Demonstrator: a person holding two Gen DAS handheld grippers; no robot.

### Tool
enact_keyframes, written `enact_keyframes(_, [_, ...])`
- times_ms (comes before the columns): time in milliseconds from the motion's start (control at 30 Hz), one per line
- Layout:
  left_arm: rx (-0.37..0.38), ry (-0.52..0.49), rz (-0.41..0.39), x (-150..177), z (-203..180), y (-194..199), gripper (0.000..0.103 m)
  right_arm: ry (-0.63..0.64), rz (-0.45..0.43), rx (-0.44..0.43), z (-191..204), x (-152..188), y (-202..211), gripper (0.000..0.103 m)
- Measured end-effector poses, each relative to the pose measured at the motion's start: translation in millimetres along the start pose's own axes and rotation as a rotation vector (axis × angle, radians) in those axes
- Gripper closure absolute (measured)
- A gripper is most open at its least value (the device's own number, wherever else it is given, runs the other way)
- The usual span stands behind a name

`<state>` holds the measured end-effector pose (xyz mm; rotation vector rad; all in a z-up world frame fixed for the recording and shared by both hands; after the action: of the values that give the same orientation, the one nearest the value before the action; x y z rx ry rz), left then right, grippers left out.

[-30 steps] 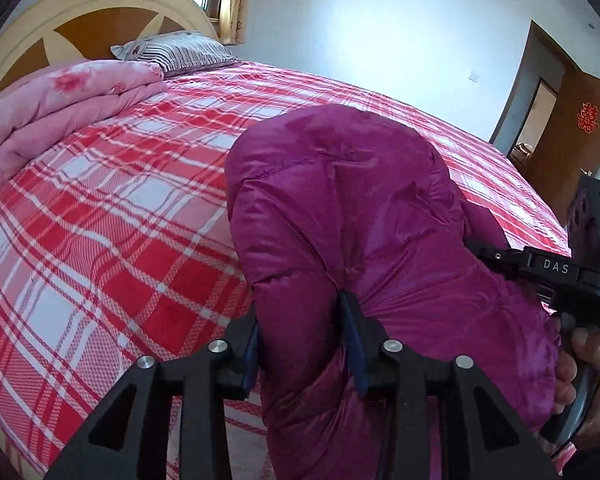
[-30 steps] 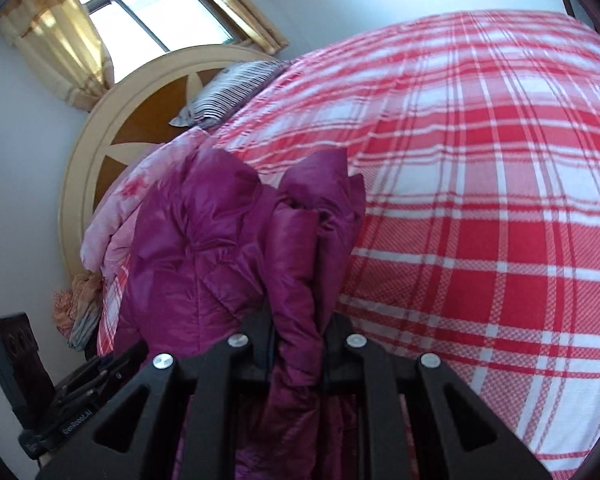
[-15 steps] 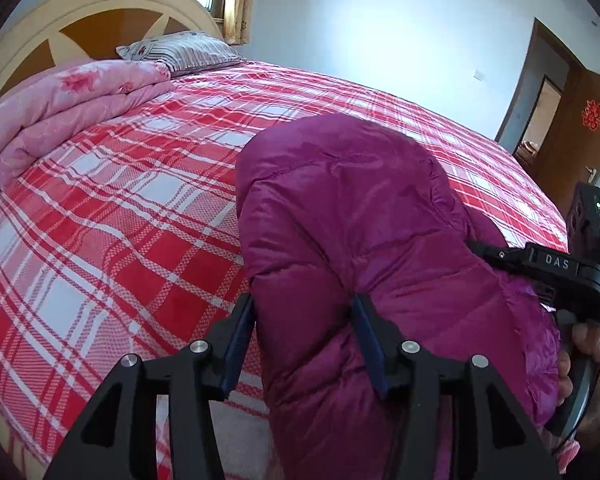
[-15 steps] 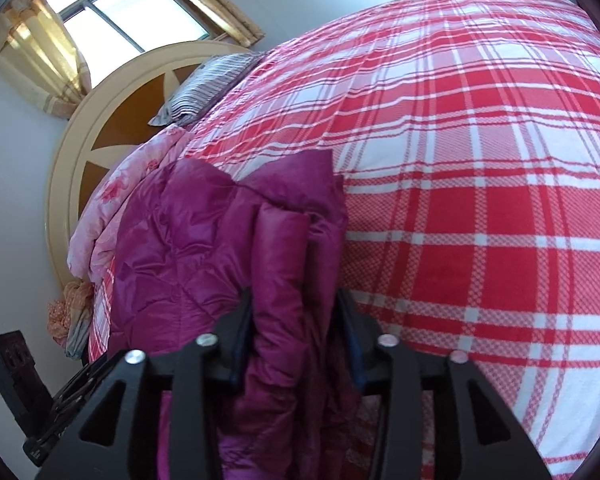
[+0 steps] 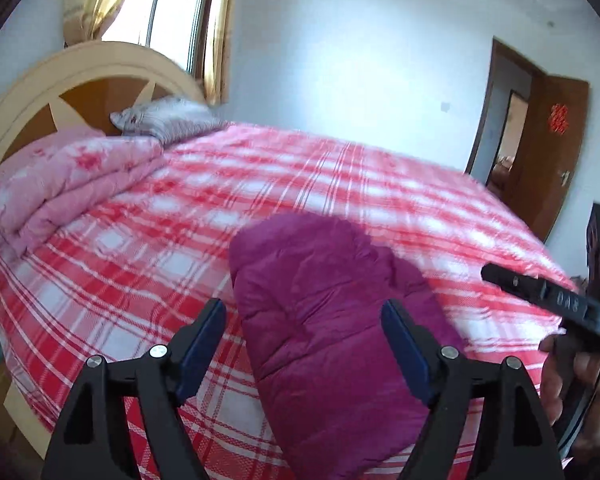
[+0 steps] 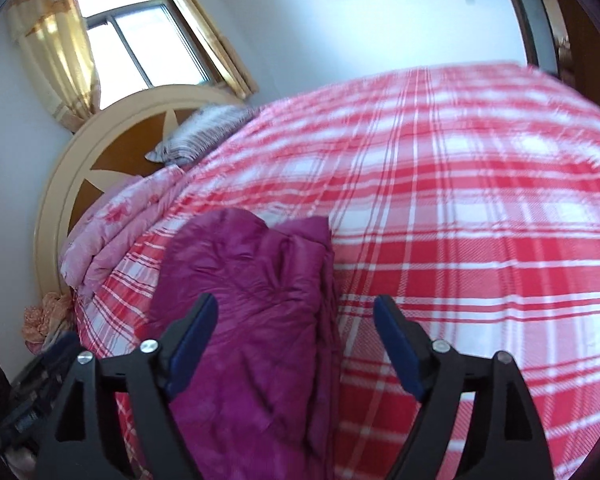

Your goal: Fold large clothes

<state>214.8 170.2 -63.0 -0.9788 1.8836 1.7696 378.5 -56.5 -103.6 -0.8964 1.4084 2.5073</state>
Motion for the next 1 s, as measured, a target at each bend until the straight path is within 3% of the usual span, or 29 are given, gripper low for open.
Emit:
enact_keyframes(200, [0.021, -0.024, -0.078, -5.2, -9.1, 31.7, 0.018, 0.05, -0.129, 0.058, 29.8, 15.5, 57.3, 0.01])
enact_keyframes(467, [0.034, -0.065, -0.088, -1.5, -23.2, 38.0, 0.017, 0.124, -0.237, 0.161, 55.8, 33.4, 103.8, 0.001])
enact_keyframes(1000, [0.026, -0.052, -0.125, -3.1, -25.1, 54.0, 0.017, 0.152, -0.283, 0.176, 68.3, 46.2, 126.9, 0.001])
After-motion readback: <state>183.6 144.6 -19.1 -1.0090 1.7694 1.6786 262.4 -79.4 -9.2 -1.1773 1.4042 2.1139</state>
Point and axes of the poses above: each gripper's, at about its wrist camera, not at the fingertips, and y roughly against the way its jaws point, z to its left, x to its underside, the point moved 5 cm from there along -y, roughly the way its jaws point, and after that the axes turned 15 degrees about z, right-handed, at the moved point
